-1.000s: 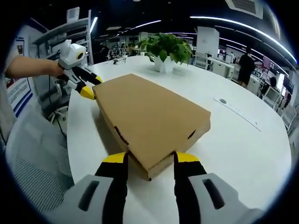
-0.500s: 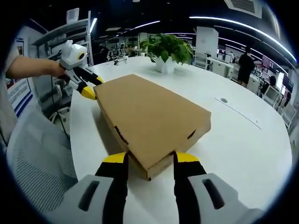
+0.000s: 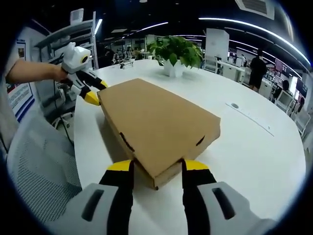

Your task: Operate the shoe box by opening the lid, removing the specified soft item, and placing it in the target area until the item is outside and the box remains undamaged.

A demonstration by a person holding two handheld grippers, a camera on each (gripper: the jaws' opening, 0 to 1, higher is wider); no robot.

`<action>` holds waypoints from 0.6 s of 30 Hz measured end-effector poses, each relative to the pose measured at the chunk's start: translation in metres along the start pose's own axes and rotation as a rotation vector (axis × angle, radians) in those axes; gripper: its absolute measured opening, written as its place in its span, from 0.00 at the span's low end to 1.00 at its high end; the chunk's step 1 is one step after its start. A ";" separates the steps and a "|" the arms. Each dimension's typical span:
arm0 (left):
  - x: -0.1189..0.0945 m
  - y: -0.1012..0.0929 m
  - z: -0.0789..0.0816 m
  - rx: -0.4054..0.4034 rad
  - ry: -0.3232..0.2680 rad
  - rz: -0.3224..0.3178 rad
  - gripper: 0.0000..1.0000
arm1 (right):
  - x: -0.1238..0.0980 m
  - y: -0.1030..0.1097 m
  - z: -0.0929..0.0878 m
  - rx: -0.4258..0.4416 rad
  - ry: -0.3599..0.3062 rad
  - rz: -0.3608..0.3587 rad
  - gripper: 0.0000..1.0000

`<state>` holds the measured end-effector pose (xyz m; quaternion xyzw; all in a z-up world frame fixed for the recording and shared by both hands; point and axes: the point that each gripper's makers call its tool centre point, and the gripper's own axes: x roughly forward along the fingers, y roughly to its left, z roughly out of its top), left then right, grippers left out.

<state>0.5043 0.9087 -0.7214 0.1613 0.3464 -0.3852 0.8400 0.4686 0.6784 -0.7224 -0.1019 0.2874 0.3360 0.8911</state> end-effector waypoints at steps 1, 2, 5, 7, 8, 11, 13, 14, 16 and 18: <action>0.000 0.000 0.001 -0.009 -0.003 0.000 0.45 | 0.000 0.000 0.000 0.000 -0.001 0.000 0.36; 0.000 -0.001 0.001 -0.026 -0.006 -0.002 0.46 | 0.000 0.000 0.000 -0.001 -0.001 0.000 0.36; 0.000 -0.004 0.002 -0.025 -0.007 -0.012 0.49 | -0.001 0.001 0.001 -0.005 -0.002 0.002 0.37; 0.000 -0.006 0.002 -0.016 -0.002 -0.021 0.52 | -0.001 0.001 0.001 -0.006 -0.004 0.002 0.38; 0.000 -0.007 0.002 -0.015 0.000 -0.024 0.54 | -0.001 0.002 0.001 -0.003 -0.006 0.005 0.38; -0.001 -0.009 0.001 -0.009 0.004 -0.035 0.58 | -0.001 0.003 0.002 -0.004 -0.009 0.008 0.40; -0.001 -0.009 0.002 -0.012 0.003 -0.036 0.59 | -0.002 0.004 0.003 -0.003 -0.012 0.011 0.41; -0.002 -0.009 0.002 -0.014 0.001 -0.035 0.59 | -0.002 0.004 0.003 -0.001 -0.014 0.012 0.41; -0.002 -0.010 0.003 -0.016 -0.003 -0.035 0.60 | -0.004 0.004 0.005 -0.001 -0.019 0.011 0.41; -0.004 -0.010 0.004 -0.013 -0.006 -0.035 0.60 | -0.005 0.004 0.006 0.000 -0.024 0.011 0.41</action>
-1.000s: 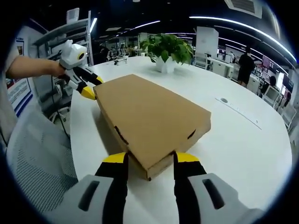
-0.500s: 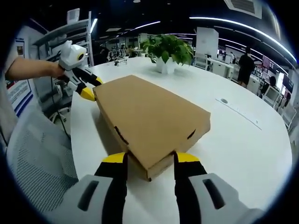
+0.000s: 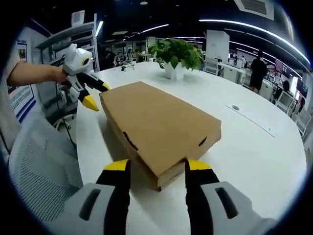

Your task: Operate the shoe box by opening the lid, removing the specified soft item, and placing it in the target area until the item is outside and the box remains undamaged.

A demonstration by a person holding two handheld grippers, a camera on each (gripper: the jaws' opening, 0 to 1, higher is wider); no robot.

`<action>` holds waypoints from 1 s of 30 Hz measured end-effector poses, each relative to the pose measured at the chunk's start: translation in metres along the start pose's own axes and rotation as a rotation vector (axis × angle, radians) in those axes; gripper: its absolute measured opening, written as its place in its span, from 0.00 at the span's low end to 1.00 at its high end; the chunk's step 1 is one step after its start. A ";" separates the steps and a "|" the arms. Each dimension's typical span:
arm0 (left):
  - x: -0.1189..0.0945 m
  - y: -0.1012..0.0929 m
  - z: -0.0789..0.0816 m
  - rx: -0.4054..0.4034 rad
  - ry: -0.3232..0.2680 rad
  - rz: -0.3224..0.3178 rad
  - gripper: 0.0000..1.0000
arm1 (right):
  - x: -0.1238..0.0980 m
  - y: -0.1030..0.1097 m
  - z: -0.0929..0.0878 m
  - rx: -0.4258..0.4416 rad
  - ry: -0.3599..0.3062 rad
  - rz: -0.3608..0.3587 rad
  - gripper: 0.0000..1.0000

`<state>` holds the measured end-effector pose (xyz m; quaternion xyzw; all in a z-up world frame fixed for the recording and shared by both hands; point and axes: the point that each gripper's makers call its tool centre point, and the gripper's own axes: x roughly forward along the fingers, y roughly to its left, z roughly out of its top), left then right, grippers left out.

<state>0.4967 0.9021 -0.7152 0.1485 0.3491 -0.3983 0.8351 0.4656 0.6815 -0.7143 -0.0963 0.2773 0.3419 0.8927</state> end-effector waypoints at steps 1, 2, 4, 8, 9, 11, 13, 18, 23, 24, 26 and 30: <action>-0.002 0.000 0.002 0.002 -0.003 0.002 0.60 | -0.001 0.000 0.001 0.000 -0.004 -0.001 0.41; -0.003 0.000 0.002 0.003 -0.006 0.003 0.60 | -0.002 0.000 0.002 0.000 -0.007 -0.001 0.41; -0.005 0.001 0.004 0.004 -0.012 0.007 0.60 | -0.004 0.000 0.005 0.000 -0.014 -0.002 0.41; -0.007 0.001 0.008 0.009 -0.020 0.012 0.61 | -0.006 0.001 0.009 -0.008 -0.025 -0.003 0.41; -0.008 0.001 0.008 0.010 -0.020 0.013 0.61 | -0.006 0.001 0.010 -0.009 -0.028 -0.004 0.41; -0.009 0.001 0.011 0.012 -0.024 0.017 0.61 | -0.008 0.001 0.012 -0.012 -0.033 -0.006 0.41; -0.012 0.001 0.013 0.014 -0.030 0.020 0.61 | -0.010 0.001 0.015 -0.016 -0.040 -0.008 0.42; -0.017 0.003 0.020 0.029 -0.049 0.036 0.61 | -0.015 0.000 0.024 -0.026 -0.061 -0.014 0.41; -0.022 0.003 0.028 0.041 -0.068 0.050 0.62 | -0.018 -0.001 0.032 -0.031 -0.082 -0.023 0.41; -0.023 0.004 0.030 0.041 -0.077 0.054 0.62 | -0.019 -0.002 0.033 -0.031 -0.086 -0.024 0.41; -0.026 0.005 0.035 0.044 -0.091 0.060 0.62 | -0.021 -0.003 0.038 -0.030 -0.097 -0.028 0.41; -0.029 0.006 0.042 0.055 -0.110 0.072 0.63 | -0.024 -0.005 0.045 -0.033 -0.112 -0.036 0.41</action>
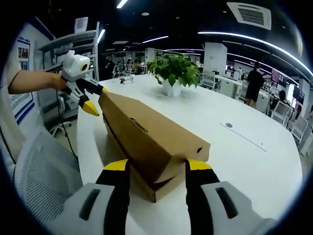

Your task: Operate the shoe box by opening the lid, removing the specified soft item, and placing it in the target area until the item is outside and the box remains undamaged.

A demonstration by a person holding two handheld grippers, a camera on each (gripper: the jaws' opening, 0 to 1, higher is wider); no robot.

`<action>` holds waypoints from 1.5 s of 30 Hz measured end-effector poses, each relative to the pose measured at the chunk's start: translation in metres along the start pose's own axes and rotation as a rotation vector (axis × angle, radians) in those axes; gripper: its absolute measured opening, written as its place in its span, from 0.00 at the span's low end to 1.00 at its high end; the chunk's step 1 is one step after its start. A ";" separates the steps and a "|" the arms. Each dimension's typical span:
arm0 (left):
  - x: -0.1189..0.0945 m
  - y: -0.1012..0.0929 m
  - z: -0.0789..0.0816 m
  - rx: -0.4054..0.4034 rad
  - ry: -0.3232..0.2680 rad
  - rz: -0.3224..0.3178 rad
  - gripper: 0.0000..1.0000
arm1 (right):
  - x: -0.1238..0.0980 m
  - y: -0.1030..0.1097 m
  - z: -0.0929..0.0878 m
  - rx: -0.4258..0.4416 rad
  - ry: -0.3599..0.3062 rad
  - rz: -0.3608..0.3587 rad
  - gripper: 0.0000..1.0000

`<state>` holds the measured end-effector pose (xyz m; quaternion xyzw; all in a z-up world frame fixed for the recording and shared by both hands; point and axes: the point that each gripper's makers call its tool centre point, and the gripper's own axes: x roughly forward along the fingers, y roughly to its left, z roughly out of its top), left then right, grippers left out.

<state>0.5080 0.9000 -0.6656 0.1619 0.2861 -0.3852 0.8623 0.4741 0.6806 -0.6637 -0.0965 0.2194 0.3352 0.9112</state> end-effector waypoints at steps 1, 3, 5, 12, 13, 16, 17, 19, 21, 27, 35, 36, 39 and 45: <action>0.000 0.001 0.002 0.005 -0.005 0.005 0.63 | 0.000 -0.001 0.002 -0.001 -0.003 -0.002 0.41; -0.002 0.003 0.007 0.013 -0.013 0.013 0.63 | -0.001 -0.002 0.006 -0.004 -0.010 -0.005 0.41; -0.003 0.005 0.011 0.014 -0.023 0.019 0.63 | -0.002 -0.005 0.011 -0.006 -0.020 -0.011 0.41; -0.004 0.014 0.029 0.026 -0.065 0.051 0.61 | -0.003 -0.015 0.026 -0.026 -0.045 -0.024 0.40; -0.004 0.015 0.030 0.027 -0.067 0.053 0.60 | -0.003 -0.016 0.027 -0.028 -0.046 -0.025 0.40; -0.003 0.021 0.037 0.038 -0.077 0.077 0.57 | -0.003 -0.020 0.033 -0.035 -0.055 -0.031 0.40; -0.003 0.024 0.039 0.044 -0.075 0.093 0.55 | -0.002 -0.021 0.035 -0.037 -0.056 -0.032 0.39; -0.003 0.028 0.042 0.049 -0.076 0.106 0.52 | -0.002 -0.024 0.037 -0.038 -0.059 -0.035 0.38; -0.003 0.032 0.043 0.046 -0.076 0.122 0.48 | -0.002 -0.026 0.039 -0.041 -0.061 -0.040 0.38; -0.002 0.044 0.052 0.051 -0.082 0.156 0.40 | 0.000 -0.032 0.046 -0.041 -0.072 -0.051 0.37; -0.001 0.057 0.064 0.019 -0.105 0.179 0.32 | 0.003 -0.040 0.055 -0.038 -0.089 -0.065 0.38; -0.001 0.058 0.065 0.022 -0.104 0.186 0.31 | 0.004 -0.041 0.056 -0.038 -0.090 -0.066 0.38; 0.000 0.063 0.067 0.029 -0.104 0.202 0.27 | 0.005 -0.043 0.058 -0.041 -0.092 -0.071 0.38; 0.001 0.073 0.073 0.019 -0.111 0.226 0.19 | 0.007 -0.049 0.064 -0.044 -0.092 -0.083 0.38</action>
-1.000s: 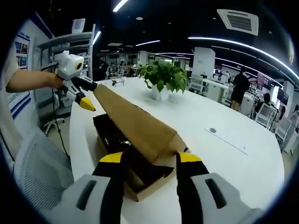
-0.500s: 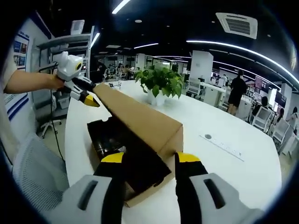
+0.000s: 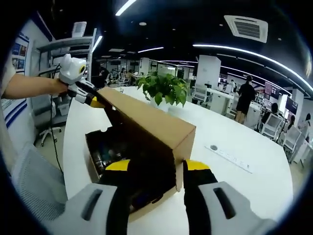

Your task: Operate the shoe box by opening the lid, removing the specified soft item, and placing it in the target area until the item is outside and the box remains undamaged.

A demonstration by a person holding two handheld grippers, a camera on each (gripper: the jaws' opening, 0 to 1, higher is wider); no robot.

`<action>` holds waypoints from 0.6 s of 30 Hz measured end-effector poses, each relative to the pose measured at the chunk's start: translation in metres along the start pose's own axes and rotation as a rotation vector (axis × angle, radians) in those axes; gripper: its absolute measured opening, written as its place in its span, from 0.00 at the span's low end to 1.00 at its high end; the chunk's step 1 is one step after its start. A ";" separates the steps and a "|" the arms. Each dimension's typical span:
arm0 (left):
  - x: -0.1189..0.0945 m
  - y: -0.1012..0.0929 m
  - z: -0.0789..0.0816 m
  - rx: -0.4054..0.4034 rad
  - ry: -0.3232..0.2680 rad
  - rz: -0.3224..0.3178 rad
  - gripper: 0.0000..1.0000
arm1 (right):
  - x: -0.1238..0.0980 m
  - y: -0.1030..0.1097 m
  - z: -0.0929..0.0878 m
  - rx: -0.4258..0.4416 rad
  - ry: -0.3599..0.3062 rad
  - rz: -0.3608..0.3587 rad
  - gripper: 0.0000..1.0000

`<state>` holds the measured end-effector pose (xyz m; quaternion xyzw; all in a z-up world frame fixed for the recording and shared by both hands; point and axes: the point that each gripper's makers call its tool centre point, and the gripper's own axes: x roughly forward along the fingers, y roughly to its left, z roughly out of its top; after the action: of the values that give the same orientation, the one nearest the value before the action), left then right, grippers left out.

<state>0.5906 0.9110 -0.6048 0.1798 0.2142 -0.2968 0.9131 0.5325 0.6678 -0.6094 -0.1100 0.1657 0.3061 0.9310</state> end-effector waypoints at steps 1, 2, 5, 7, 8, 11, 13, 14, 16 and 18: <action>0.001 0.003 0.001 -0.009 -0.003 0.005 0.18 | 0.000 -0.001 0.000 0.000 0.000 -0.001 0.37; 0.001 0.005 0.002 -0.014 -0.004 0.009 0.16 | 0.001 -0.002 0.001 -0.002 0.000 -0.003 0.37; 0.002 0.009 0.003 -0.019 -0.004 0.024 0.10 | 0.001 -0.005 0.001 -0.006 -0.001 -0.009 0.35; 0.002 0.012 0.004 -0.011 -0.002 0.038 0.05 | 0.001 -0.008 0.002 -0.009 0.000 -0.021 0.33; 0.003 0.014 0.003 -0.006 0.000 0.044 0.04 | 0.002 -0.009 0.002 -0.011 -0.001 -0.023 0.32; 0.004 0.015 0.004 -0.014 0.001 0.043 0.04 | 0.003 -0.012 0.003 -0.010 -0.004 -0.030 0.30; 0.005 0.017 0.005 -0.028 0.000 0.048 0.04 | 0.003 -0.013 0.003 -0.010 -0.007 -0.032 0.30; 0.005 0.017 0.006 -0.041 -0.001 0.049 0.04 | 0.004 -0.014 0.003 -0.015 -0.008 -0.034 0.29; 0.007 0.020 0.007 -0.058 -0.004 0.053 0.03 | 0.004 -0.017 0.003 -0.017 -0.010 -0.039 0.28; 0.008 0.021 0.008 -0.061 -0.004 0.056 0.03 | 0.004 -0.019 0.004 -0.007 -0.014 -0.043 0.26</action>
<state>0.6118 0.9194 -0.5984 0.1573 0.2160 -0.2649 0.9265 0.5479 0.6558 -0.6055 -0.1147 0.1557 0.2874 0.9381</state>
